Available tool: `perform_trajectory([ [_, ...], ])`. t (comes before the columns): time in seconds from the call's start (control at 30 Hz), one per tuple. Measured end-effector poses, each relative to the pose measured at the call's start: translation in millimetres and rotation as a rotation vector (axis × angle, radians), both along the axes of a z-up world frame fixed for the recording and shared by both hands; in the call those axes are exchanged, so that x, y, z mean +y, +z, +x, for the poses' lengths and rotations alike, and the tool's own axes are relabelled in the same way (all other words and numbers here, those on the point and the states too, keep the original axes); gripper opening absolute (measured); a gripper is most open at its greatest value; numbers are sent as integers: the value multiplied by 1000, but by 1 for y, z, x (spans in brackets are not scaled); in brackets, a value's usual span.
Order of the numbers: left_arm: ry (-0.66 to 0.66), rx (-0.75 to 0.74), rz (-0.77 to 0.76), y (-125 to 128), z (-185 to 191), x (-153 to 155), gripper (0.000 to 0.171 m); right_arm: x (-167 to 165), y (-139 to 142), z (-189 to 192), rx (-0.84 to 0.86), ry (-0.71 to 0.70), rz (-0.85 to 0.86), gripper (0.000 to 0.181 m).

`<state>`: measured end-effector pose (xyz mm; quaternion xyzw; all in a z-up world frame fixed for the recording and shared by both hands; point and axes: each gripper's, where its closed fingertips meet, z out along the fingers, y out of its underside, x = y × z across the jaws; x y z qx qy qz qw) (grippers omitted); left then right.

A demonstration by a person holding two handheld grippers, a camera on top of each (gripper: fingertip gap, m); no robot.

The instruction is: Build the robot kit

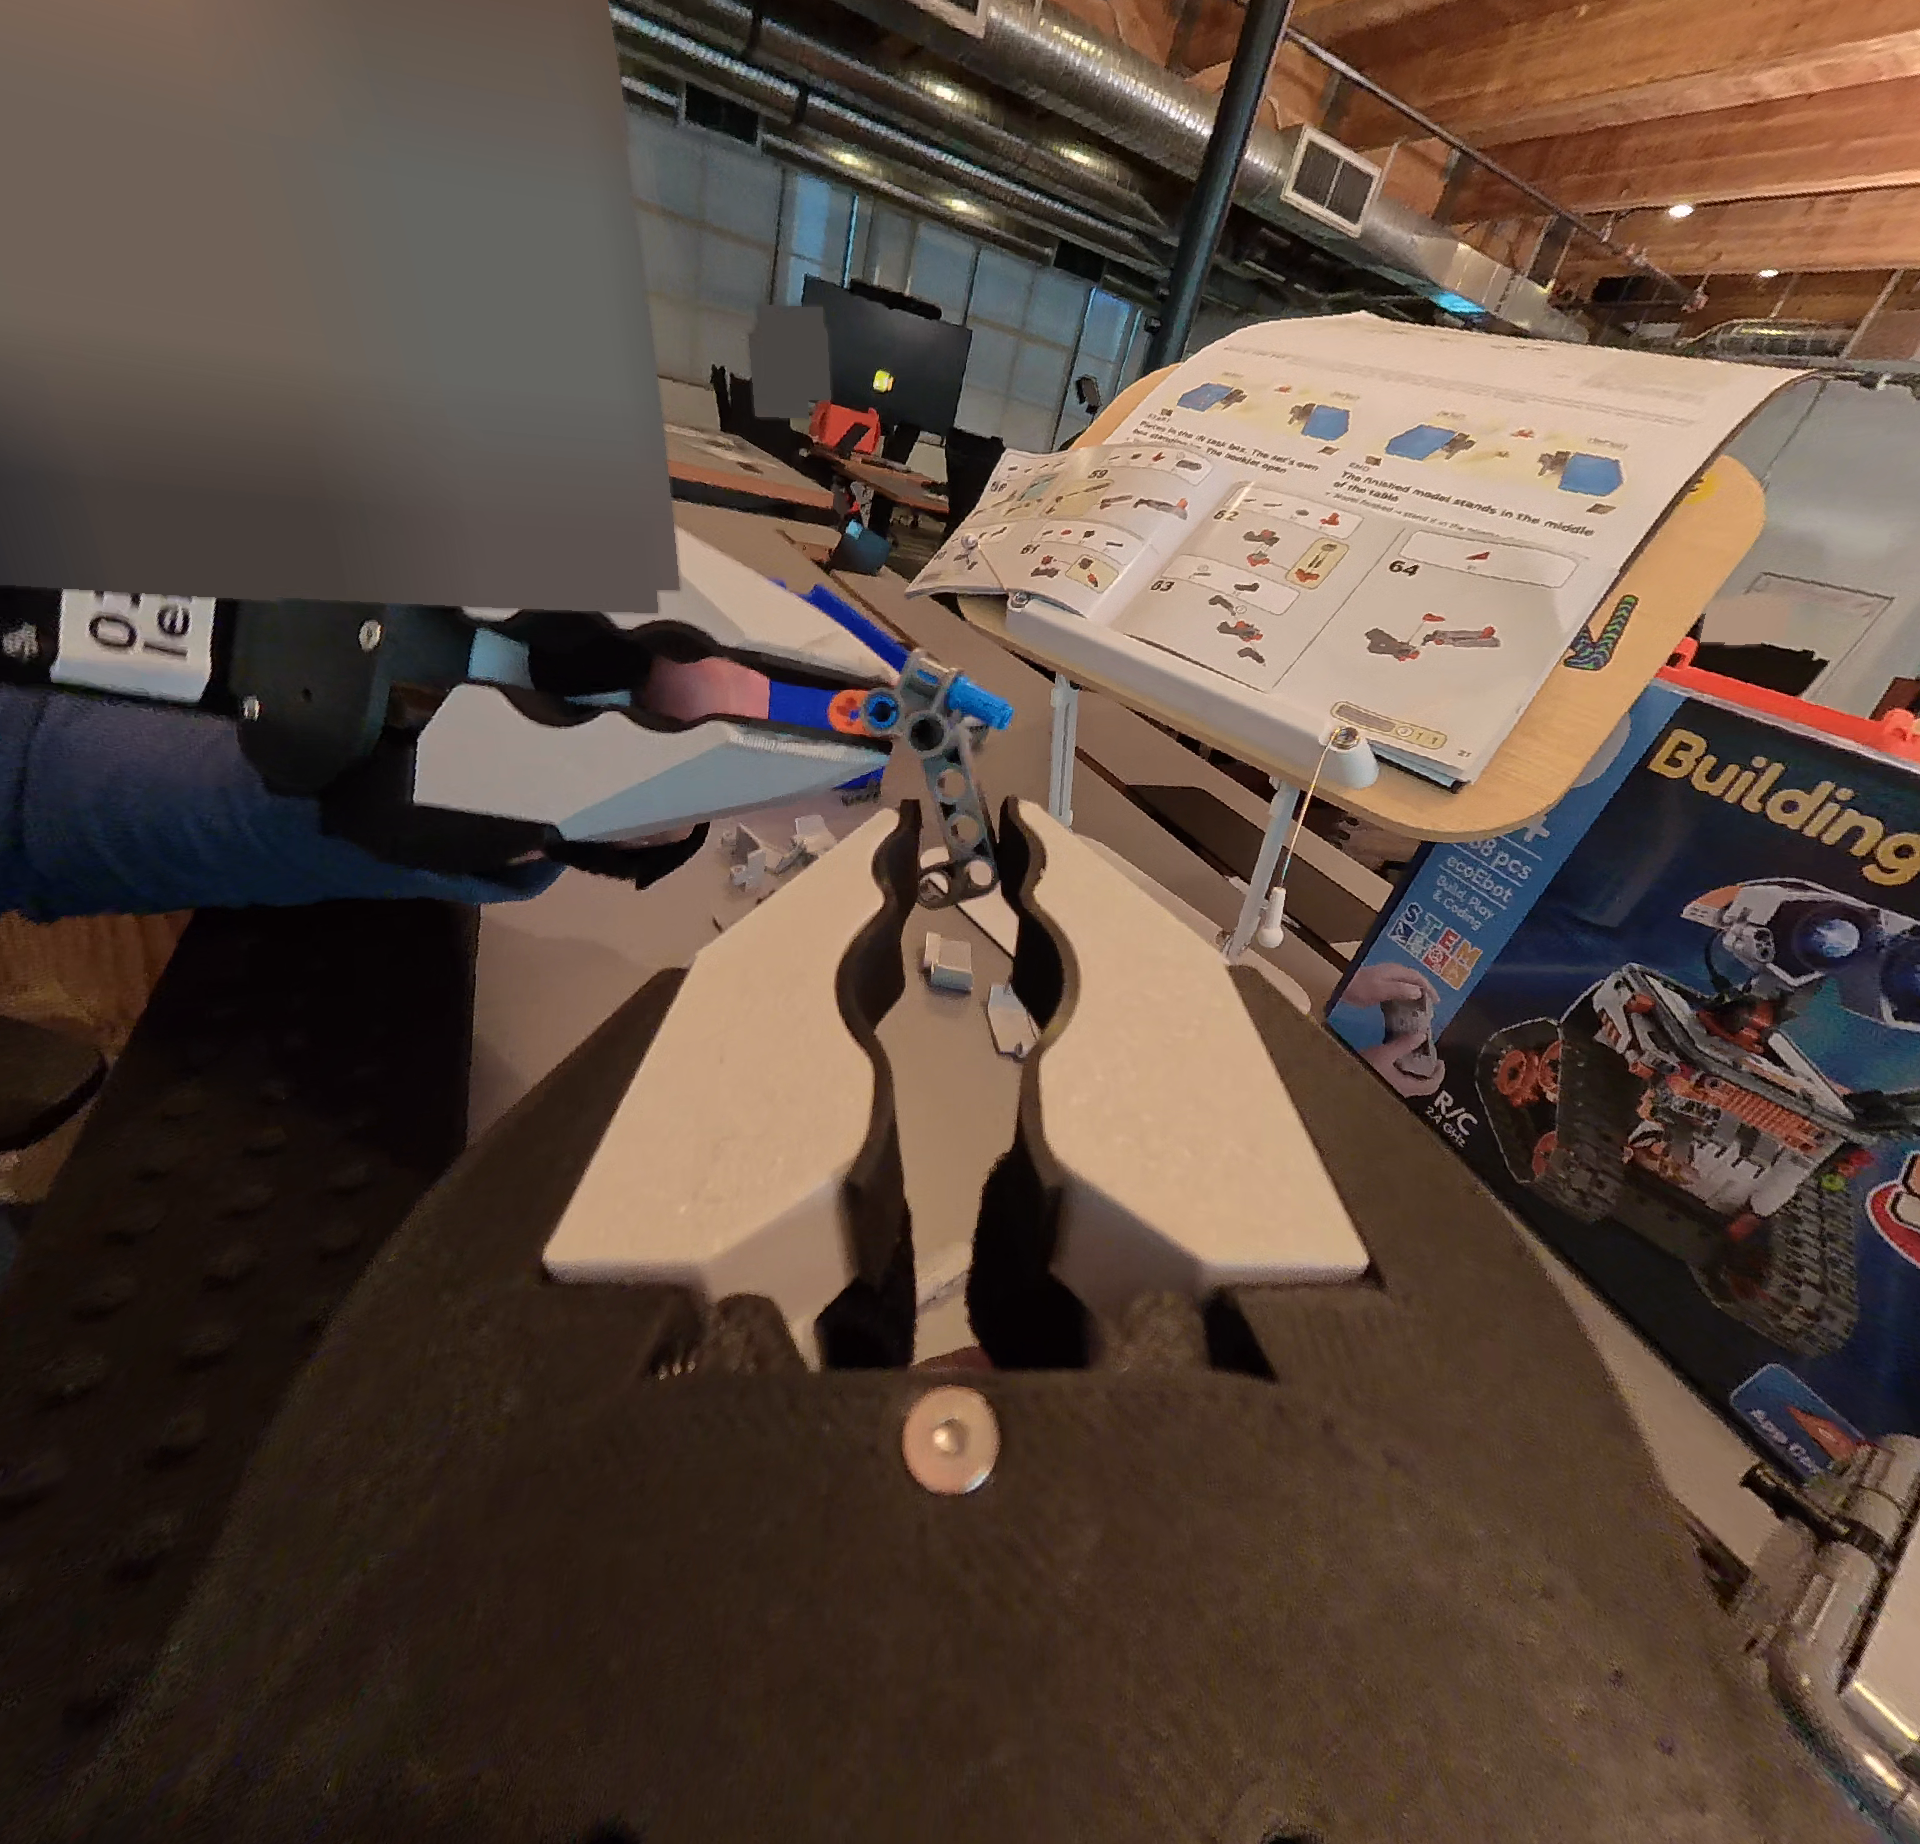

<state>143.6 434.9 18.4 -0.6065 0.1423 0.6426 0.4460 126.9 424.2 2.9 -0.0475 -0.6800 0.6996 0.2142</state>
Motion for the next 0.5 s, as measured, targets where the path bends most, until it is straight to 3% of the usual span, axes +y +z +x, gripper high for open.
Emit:
perform_trajectory([
  [0.23, 19, 25, 5, -1, 0, 1, 5, -4, -1, 2, -51, 24, -32, 5],
  [0.37, 7, -49, -8, -5, -6, -1, 5, -4, -4, -2, -60, 14, -6, 5],
  [0.5, -54, -192, -46, -18, -9, -7, 5, 1, -14, -4, -95, 45, 59, 21],
])
